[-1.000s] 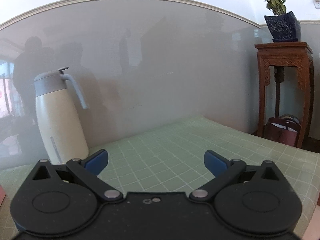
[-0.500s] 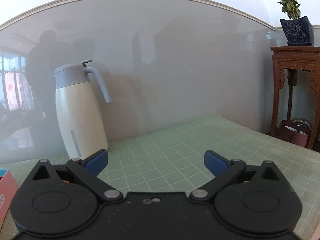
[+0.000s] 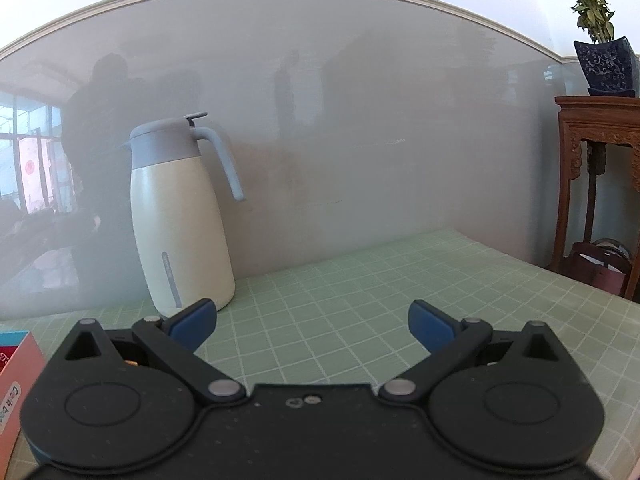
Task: Organize fruits
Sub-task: 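Carry the orange piece with the left gripper into the red box and release, then withdraw the left tool while the right gripper reaches toward the dark brown fruit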
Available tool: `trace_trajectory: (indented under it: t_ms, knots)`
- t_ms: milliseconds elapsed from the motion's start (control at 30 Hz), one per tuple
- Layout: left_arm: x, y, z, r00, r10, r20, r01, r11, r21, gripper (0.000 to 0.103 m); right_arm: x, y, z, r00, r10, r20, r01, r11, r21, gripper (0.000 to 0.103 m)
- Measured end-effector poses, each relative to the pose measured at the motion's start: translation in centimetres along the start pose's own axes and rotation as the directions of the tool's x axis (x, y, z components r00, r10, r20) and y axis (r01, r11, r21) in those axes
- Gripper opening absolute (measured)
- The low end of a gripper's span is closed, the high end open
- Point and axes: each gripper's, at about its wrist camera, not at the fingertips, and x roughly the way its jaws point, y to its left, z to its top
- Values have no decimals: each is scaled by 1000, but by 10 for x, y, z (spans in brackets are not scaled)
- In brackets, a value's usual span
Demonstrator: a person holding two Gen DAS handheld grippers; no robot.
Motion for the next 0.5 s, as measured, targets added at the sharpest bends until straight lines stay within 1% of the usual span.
trace_trajectory:
  t_ms: [33, 67, 100, 133, 167, 200, 233, 267, 300, 367, 500]
  knots:
    - [-5, 0, 0, 1000, 5, 16, -5, 1000, 6, 53, 0, 1, 0, 1000, 2, -1, -2, 1000, -3, 103]
    - [-9, 0, -1, 999, 1, 36, -1, 1000, 14, 55, 0, 2, 0, 1000, 4, -3, -4, 1000, -5, 103]
    - [-15, 1, 0, 999, -9, 48, 9, 1000, 17, 61, -1, 4, -1, 1000, 7, -3, -7, 1000, -7, 103]
    - [-21, 3, -1, 998, -18, 64, 16, 1000, 18, 64, -1, 5, -1, 1000, 7, -4, -7, 1000, -7, 103]
    - [-27, 4, -1, 996, -24, 86, 22, 999, 23, 65, -2, 7, -1, 1000, 10, -4, -10, 1000, -11, 103]
    - [-33, 5, -1, 994, -25, 103, 22, 999, 30, 72, -2, 9, -2, 1000, 13, -6, -13, 1000, -14, 103]
    - [-38, 8, 0, 993, -24, 119, 20, 999, 35, 87, -2, 11, -3, 1000, 17, -8, -17, 1000, -17, 103]
    - [-44, 10, 0, 991, -22, 133, 18, 999, 36, 91, -2, 13, -3, 1000, 22, -13, -23, 1000, -22, 103]
    - [-50, 13, 0, 988, -23, 150, 18, 999, 35, 93, -1, 16, -4, 999, 30, -18, -30, 999, -26, 103]
    - [-60, 18, 1, 984, -29, 173, 22, 999, 44, 93, 0, 22, -5, 999, 37, -25, -38, 999, -37, 103]
    - [-66, 33, -1, 987, -21, 159, 14, 999, 46, 93, 2, 36, -9, 997, 65, -50, -68, 996, -61, 103]
